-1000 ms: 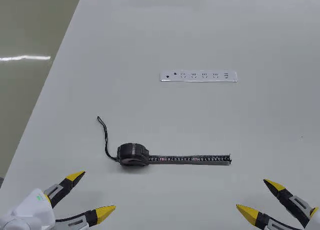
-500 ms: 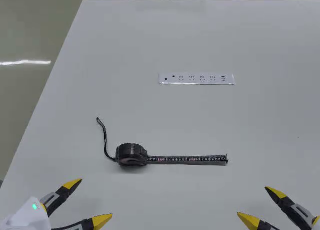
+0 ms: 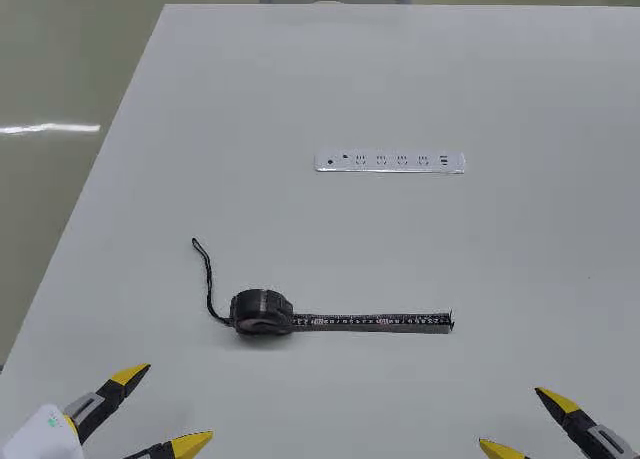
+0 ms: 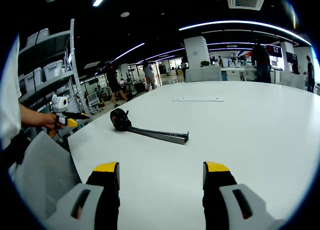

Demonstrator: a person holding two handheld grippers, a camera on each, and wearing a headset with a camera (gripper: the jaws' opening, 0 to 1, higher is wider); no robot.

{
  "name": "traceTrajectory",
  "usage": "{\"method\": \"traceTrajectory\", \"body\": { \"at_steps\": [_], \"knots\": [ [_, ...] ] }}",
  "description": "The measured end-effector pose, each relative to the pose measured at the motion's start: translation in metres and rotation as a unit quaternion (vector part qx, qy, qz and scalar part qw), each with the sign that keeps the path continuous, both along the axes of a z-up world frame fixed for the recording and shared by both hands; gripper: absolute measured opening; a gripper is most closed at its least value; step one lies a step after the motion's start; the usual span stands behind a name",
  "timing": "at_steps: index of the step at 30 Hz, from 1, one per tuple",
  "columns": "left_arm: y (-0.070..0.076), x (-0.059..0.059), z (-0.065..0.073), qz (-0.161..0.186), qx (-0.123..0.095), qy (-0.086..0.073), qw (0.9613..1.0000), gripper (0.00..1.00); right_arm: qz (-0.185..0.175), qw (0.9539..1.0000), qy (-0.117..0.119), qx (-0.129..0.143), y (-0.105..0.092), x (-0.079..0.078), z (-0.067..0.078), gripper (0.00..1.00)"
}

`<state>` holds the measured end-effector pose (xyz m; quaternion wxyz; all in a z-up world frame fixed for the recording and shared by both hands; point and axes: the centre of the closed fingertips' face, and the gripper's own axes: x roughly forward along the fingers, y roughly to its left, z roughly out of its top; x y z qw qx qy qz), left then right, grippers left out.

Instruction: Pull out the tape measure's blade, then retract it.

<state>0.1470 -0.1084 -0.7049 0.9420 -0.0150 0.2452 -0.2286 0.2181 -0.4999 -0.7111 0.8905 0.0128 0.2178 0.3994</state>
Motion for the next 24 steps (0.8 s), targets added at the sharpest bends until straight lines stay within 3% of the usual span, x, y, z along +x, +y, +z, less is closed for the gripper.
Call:
{"method": "traceTrajectory", "body": {
  "at_steps": [8, 14, 24],
  "knots": [
    [-0.001, 0.002, -0.001, -0.001, 0.000, 0.002, 1.0000, 0.75, 0.002, 1.0000, -0.004, 0.005, 0.004, 0.003, 0.003, 0.68],
    [-0.004, 0.011, 0.001, -0.012, -0.001, 0.002, 0.9999, 0.75, 0.017, 0.9996, -0.014, 0.019, 0.011, 0.010, 0.009, 0.66],
    [-0.009, 0.026, 0.001, -0.036, 0.002, 0.000, 0.9994, 0.75, 0.043, 0.9988, -0.016, 0.014, 0.017, 0.018, 0.008, 0.65]
  ]
}}
